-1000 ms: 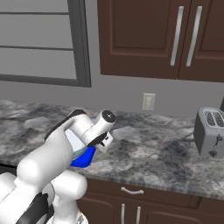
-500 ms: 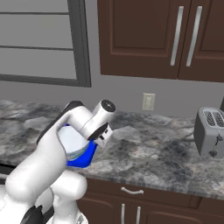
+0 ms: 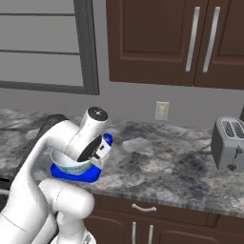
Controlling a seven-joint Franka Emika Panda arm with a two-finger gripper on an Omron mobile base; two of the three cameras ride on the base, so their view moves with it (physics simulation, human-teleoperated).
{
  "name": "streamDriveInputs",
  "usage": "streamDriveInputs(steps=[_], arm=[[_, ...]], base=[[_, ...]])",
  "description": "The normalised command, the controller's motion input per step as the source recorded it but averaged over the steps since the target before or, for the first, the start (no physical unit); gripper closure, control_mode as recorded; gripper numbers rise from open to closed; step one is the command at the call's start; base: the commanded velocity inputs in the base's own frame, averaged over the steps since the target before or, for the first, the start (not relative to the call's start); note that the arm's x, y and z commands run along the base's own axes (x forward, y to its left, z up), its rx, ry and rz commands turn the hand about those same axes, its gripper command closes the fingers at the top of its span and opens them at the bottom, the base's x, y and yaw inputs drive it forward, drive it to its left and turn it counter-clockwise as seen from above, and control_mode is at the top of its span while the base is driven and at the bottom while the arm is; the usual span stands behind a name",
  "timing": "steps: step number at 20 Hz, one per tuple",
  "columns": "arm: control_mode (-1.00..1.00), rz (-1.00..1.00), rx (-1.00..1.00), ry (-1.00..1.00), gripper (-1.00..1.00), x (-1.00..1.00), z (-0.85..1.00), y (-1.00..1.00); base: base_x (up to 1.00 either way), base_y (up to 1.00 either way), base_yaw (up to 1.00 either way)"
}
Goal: Place the two vegetables and bowl onto the tray for setting up a vegetable dip station.
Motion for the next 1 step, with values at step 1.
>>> streamDriveInputs(steps=[1], arm=[[-1.00, 0.00, -0.13, 0.00, -1.00, -1.00, 0.28, 0.26]], base=[[0.00, 0.00, 0.00]])
